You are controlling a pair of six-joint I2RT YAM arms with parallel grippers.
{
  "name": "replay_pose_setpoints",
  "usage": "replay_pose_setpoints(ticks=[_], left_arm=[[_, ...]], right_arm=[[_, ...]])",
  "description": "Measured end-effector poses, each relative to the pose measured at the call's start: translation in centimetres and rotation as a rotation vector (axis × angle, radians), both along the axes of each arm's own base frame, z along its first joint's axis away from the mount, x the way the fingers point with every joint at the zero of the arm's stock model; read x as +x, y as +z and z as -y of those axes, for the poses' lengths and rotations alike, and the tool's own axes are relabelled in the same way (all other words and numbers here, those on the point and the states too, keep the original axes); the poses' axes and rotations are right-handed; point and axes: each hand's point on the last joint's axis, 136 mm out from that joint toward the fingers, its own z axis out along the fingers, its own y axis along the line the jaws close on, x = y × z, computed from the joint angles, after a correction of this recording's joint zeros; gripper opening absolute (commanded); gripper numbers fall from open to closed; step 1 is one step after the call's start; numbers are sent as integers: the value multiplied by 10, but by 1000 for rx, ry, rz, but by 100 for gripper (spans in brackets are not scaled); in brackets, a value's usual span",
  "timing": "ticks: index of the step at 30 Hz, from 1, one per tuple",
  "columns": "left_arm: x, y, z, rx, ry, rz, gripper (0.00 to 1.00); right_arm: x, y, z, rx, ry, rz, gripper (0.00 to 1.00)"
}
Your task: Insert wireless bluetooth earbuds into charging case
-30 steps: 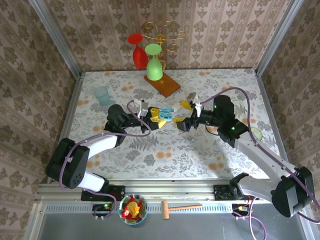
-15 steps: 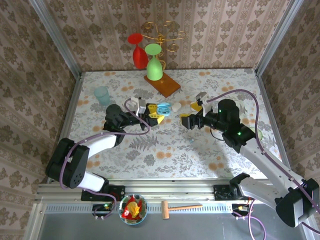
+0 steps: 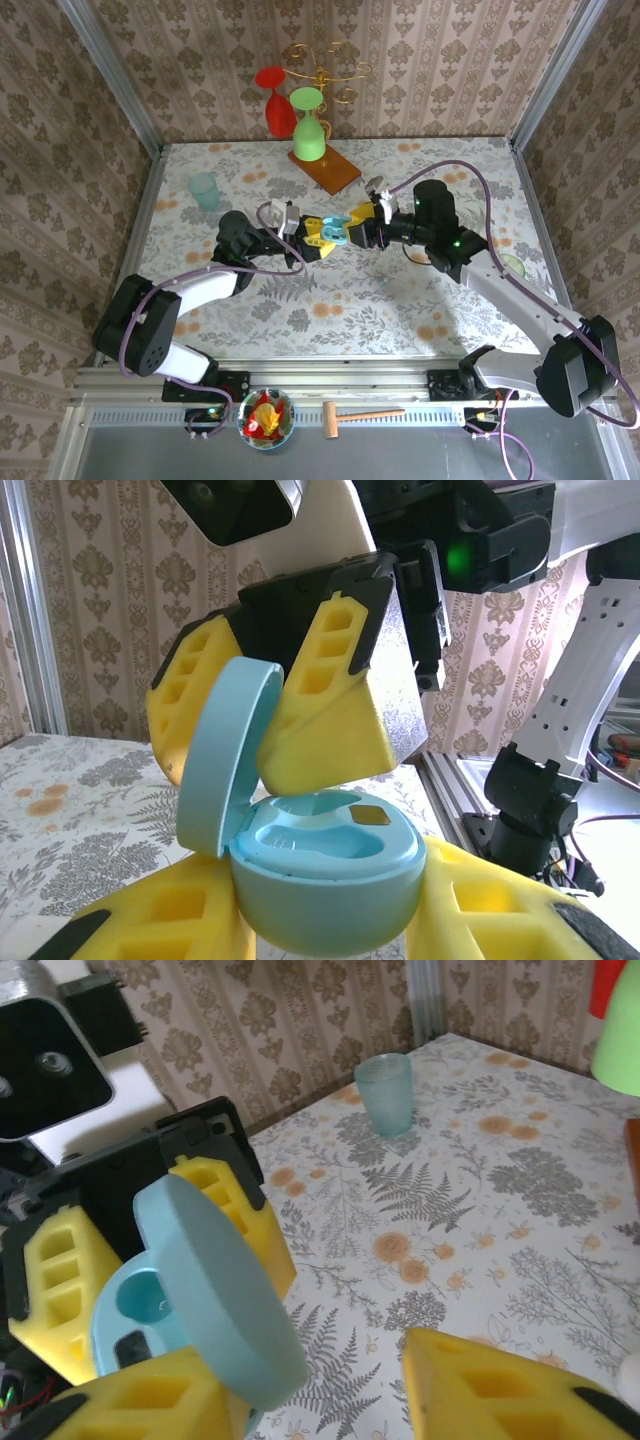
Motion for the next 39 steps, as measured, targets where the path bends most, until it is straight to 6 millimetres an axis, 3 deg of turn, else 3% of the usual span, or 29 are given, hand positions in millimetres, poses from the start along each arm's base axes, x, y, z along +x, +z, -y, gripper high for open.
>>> replay_pose_setpoints(ticks=[6,9,11,15,23,30,36,39], left_arm=[[-2,0,0,2,-11,-6,23],[-2,0,0,2,-13,-9,26],[-3,0,0,2,-13,-9,29],[-3,1,2,-1,-12,-8,44],[1,3,2,-5,6,-14,57],[3,3,2,-6,17,-17,56],[2,2,2,-6,13,-14,66],[1,2,2,-5,8,-12,64]], right_arm=[[-8,2,-5,-4,70,33,8],[-9,1,-4,-12,77,39,0],[-9,2,-4,-15,79,48,0],[-9,4,-4,-27,64,70,0],[-12,7,-8,-61,32,115,0],[-9,7,-7,-70,10,121,0],[-10,8,-6,-68,9,124,0],[-10,7,-7,-69,11,120,0]])
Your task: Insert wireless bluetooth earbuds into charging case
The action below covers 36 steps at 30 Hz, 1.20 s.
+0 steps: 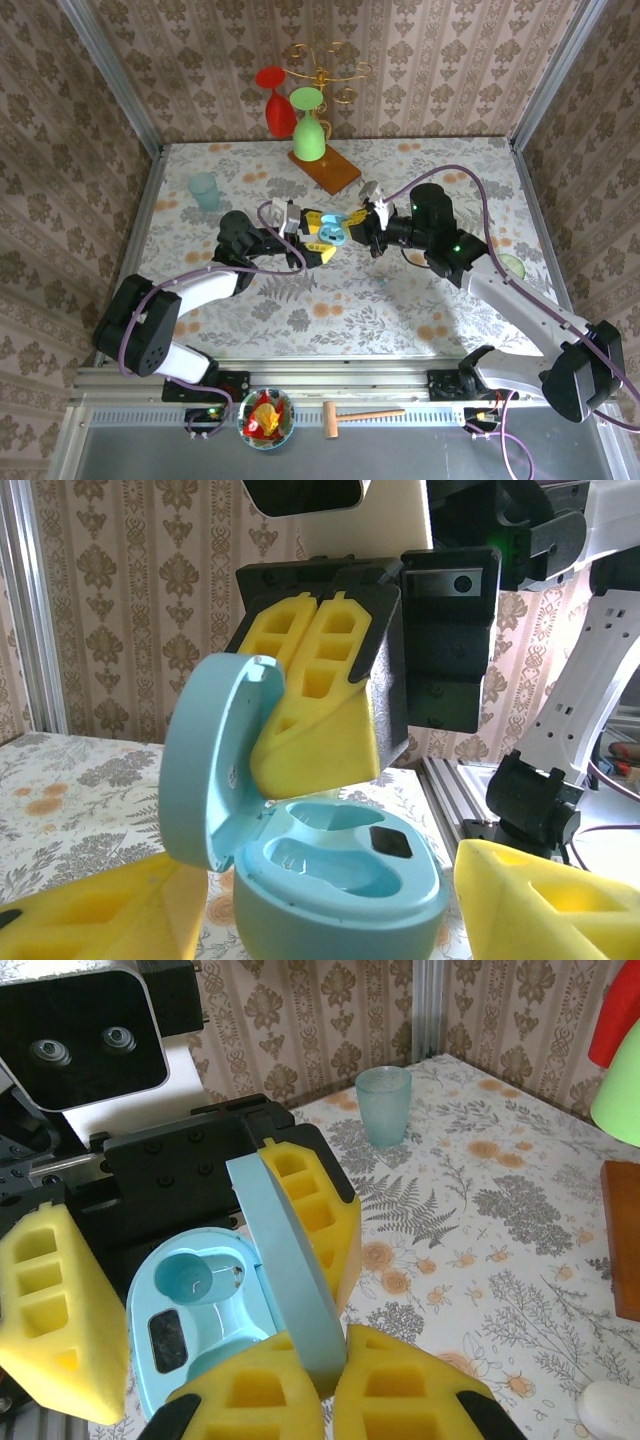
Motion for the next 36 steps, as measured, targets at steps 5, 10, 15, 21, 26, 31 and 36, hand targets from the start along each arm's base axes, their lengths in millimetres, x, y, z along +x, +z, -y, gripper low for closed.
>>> replay_pose_setpoints(ticks=[5,10,15,21,26,31,36], left_arm=[[-2,0,0,2,-10,7,57],[-3,-1,0,3,-17,10,57],[-4,-1,0,4,-21,10,54],[-4,-1,0,4,-20,10,55],[-4,-1,0,4,-20,10,51],[-3,-1,0,5,-16,5,38],[-3,-2,0,8,-16,0,30]], right_arm=[[1,0,1,3,-5,-7,0],[3,5,3,17,-12,-14,0],[4,5,3,21,-11,-23,0],[4,1,2,17,-2,-36,0],[3,-1,2,13,1,-47,0],[3,-2,1,13,5,-49,0],[3,-2,1,14,6,-50,0]])
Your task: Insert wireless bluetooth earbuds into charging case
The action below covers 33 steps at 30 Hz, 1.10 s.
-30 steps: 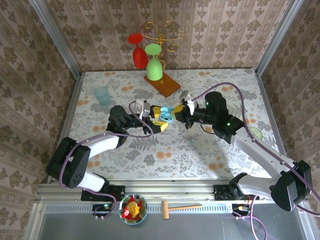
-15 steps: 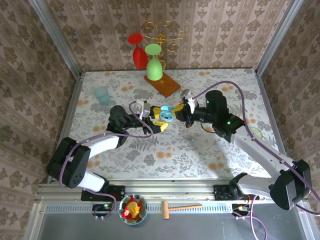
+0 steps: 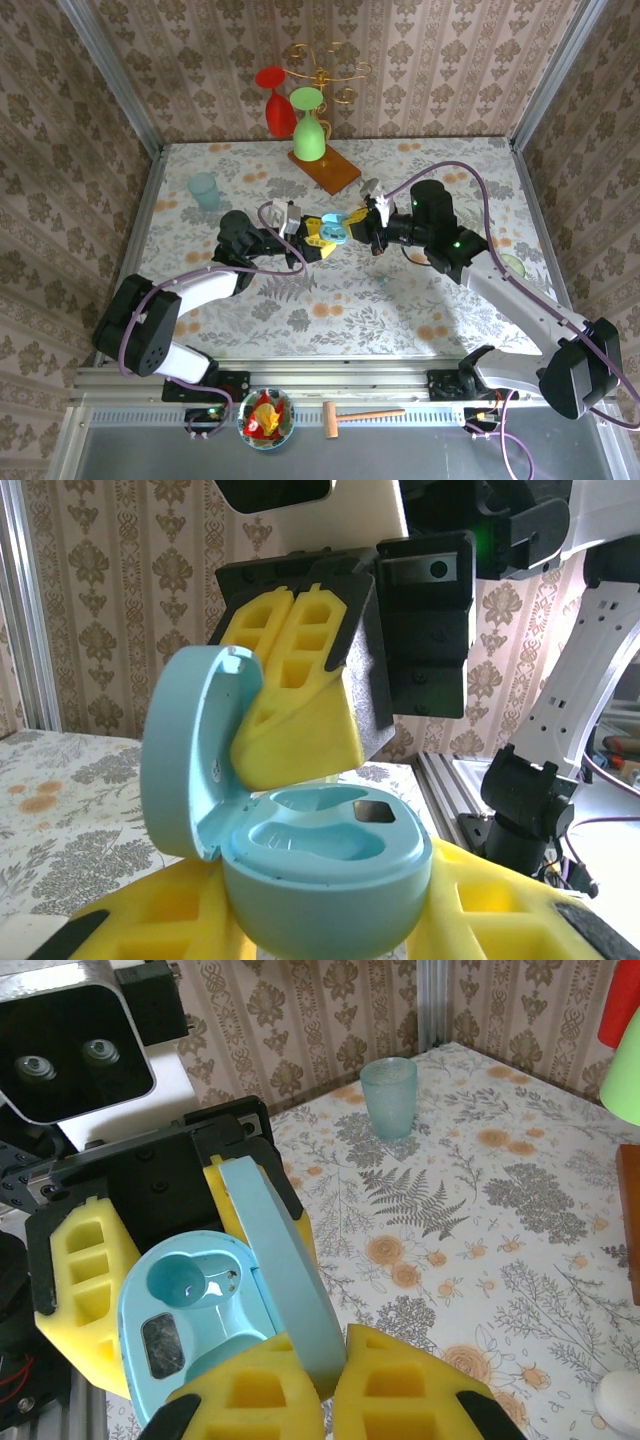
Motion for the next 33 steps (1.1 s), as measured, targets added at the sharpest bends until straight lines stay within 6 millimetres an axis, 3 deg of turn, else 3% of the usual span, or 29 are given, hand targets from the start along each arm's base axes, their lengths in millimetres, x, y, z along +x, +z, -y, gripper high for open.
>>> replay_pose_setpoints(ticks=[14,16,22,25,29,33], left_arm=[[1,-1,0,1,0,-3,32],[1,-1,0,1,0,-1,28],[1,-1,0,0,0,-1,26],[1,-2,1,2,1,-5,26],[3,-3,1,2,6,-4,26],[8,-5,-1,3,22,-9,26]], right_arm=[[0,0,0,-1,-2,-1,1],[0,0,0,-1,-2,-1,4],[1,0,0,1,-5,-2,26],[2,2,2,2,-18,2,42],[-2,12,5,20,-30,17,71],[-13,22,14,41,-48,48,85]])
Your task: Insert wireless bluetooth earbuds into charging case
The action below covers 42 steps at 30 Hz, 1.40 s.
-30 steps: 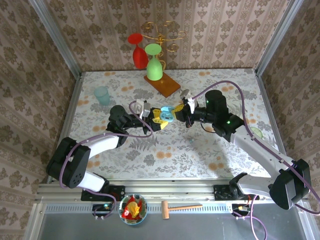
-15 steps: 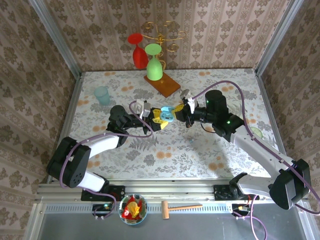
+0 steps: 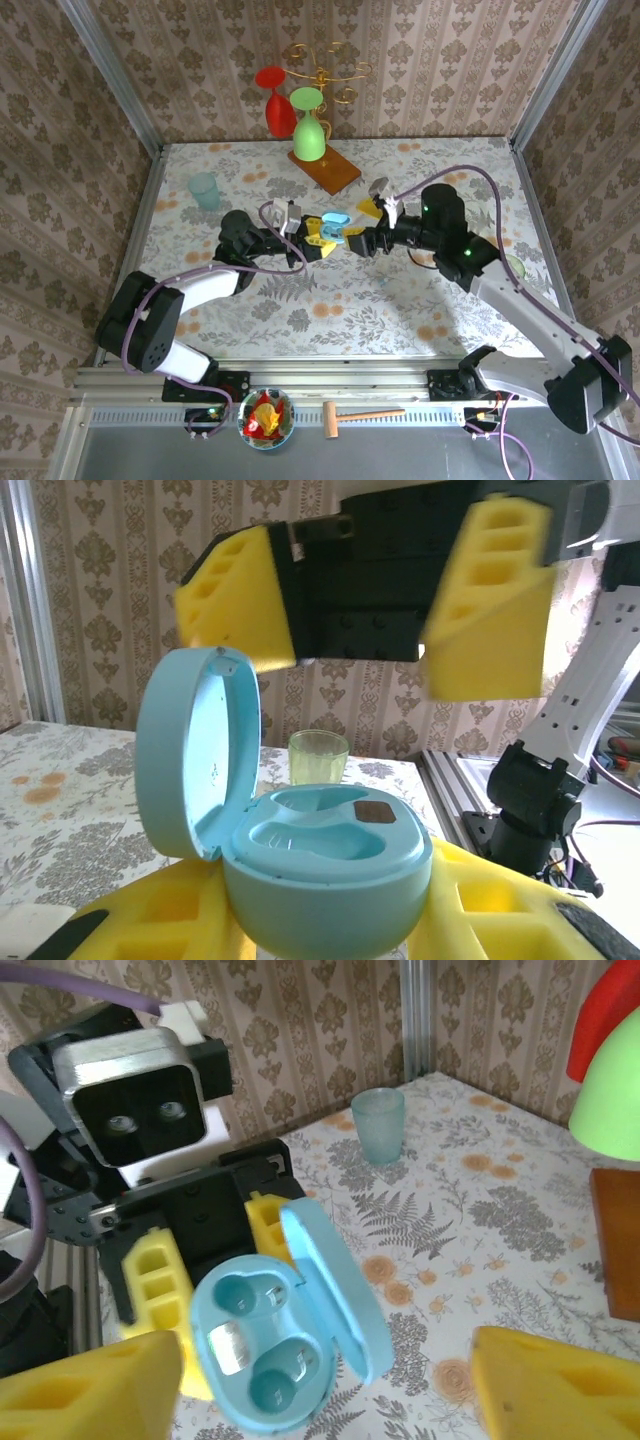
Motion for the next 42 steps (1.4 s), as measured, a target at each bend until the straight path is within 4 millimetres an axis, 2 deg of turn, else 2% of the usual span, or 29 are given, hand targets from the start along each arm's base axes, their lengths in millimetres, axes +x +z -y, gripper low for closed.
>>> replay_pose_setpoints(ticks=[6,10,16,20,23,29,37,42], left_arm=[[12,3,-8,-11,44,16,26],[17,3,-13,-13,65,19,26],[20,1,-16,-13,81,20,26],[22,0,-18,-17,98,29,26],[23,1,-18,-22,109,37,26],[24,-2,-19,-21,121,34,26],[23,-4,-20,-22,125,33,26],[21,-1,-21,-26,129,43,26]], right_arm=[[-13,-3,26,47,-102,12,89],[-8,-15,54,81,-243,-14,91],[21,-53,97,84,-508,-137,86],[42,-95,113,5,-653,-296,85],[55,-130,114,-79,-708,-426,81],[70,-182,108,-213,-739,-629,64],[112,-221,85,-344,-695,-763,48],[133,-240,74,-390,-666,-802,43]])
